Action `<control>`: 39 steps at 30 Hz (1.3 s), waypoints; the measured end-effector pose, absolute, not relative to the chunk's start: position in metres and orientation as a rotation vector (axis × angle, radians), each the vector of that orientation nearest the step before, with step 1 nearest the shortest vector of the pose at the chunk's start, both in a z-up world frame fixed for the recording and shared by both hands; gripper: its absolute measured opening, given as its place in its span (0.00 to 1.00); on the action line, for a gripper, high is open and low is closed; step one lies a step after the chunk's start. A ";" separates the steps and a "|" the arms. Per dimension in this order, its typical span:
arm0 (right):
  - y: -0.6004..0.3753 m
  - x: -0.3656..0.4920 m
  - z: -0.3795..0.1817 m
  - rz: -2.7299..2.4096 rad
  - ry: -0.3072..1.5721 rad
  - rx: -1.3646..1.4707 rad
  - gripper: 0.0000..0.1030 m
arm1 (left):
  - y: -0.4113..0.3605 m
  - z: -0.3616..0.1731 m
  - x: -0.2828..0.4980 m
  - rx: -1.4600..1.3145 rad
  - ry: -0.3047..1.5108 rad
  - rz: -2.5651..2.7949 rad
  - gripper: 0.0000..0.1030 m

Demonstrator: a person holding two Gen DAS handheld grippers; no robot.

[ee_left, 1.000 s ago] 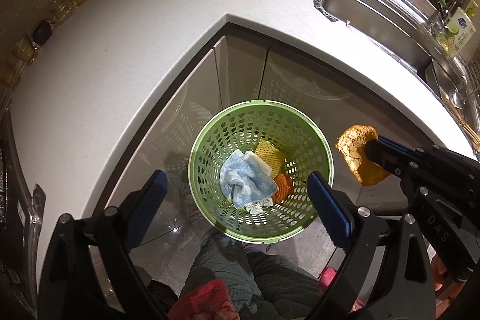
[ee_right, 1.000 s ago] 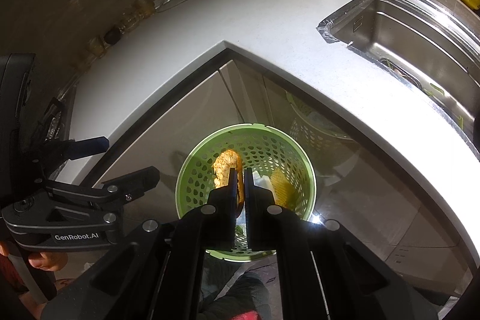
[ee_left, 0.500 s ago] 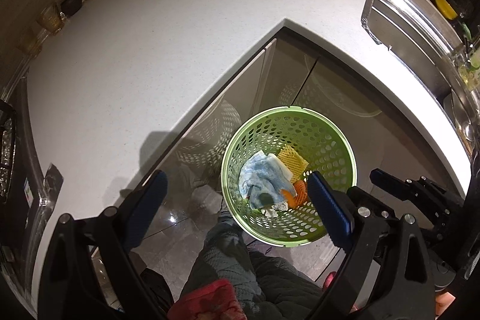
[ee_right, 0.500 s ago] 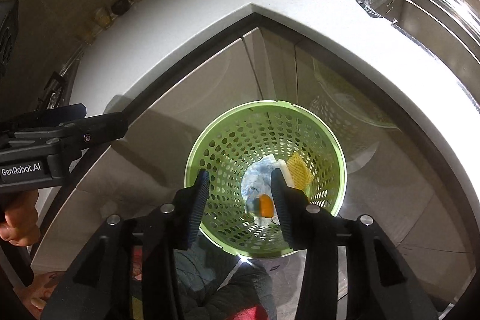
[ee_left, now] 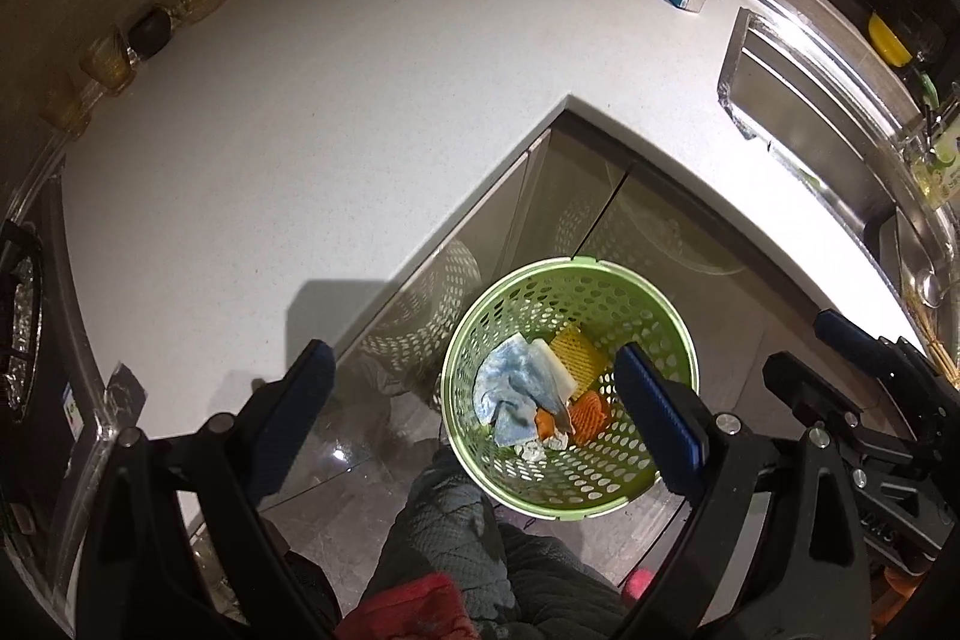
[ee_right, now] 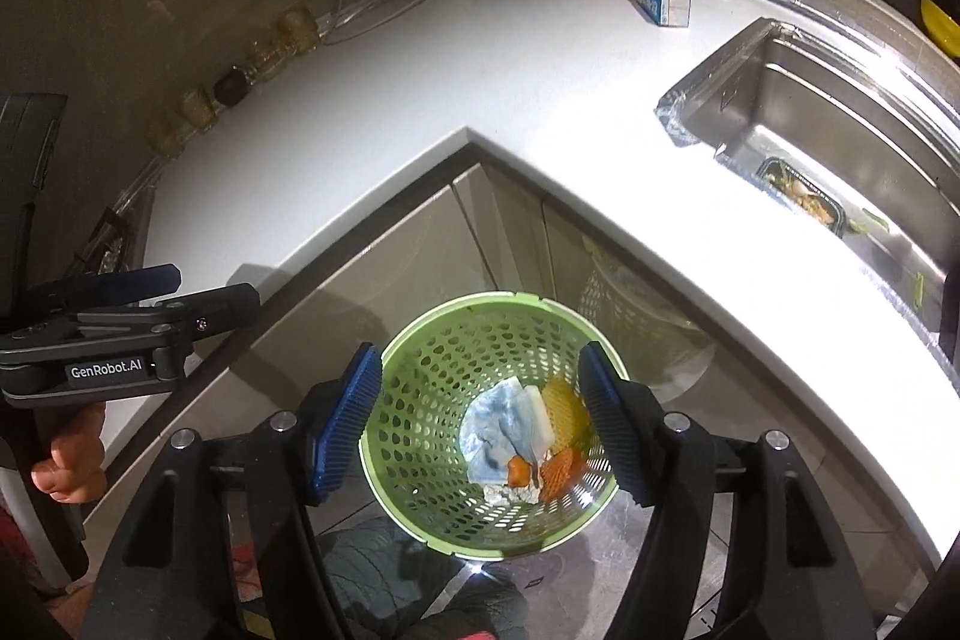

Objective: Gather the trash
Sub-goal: 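Grasp the small orange with the left tool while the right tool grasps the milk carton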

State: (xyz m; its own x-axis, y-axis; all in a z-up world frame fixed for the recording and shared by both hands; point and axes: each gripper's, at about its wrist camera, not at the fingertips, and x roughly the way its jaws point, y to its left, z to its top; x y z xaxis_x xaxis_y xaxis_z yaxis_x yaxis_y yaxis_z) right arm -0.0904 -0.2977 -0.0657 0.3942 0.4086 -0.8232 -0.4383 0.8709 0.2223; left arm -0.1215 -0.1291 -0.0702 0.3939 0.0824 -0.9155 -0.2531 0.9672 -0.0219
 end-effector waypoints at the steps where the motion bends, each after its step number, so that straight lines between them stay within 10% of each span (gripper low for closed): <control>1: -0.300 -0.085 -0.060 0.527 1.016 -0.032 0.80 | -0.131 -0.065 -0.116 -0.159 1.134 0.208 0.91; 17: -0.298 0.105 -0.021 0.315 0.871 -0.014 0.93 | -0.132 -0.041 0.114 -0.066 1.005 0.039 0.92; 39: -0.293 0.337 -0.114 0.158 0.923 -0.027 0.93 | -0.082 -0.124 0.358 -0.136 1.034 0.041 0.92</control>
State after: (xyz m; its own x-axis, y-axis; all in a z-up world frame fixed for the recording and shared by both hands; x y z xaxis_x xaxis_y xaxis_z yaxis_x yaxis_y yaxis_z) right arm 0.3368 -0.2934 -0.1137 0.5926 0.1245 -0.7958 -0.1474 0.9881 0.0448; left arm 0.3585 -0.0822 -0.1235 0.5117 -0.0303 -0.8587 -0.0985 0.9907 -0.0936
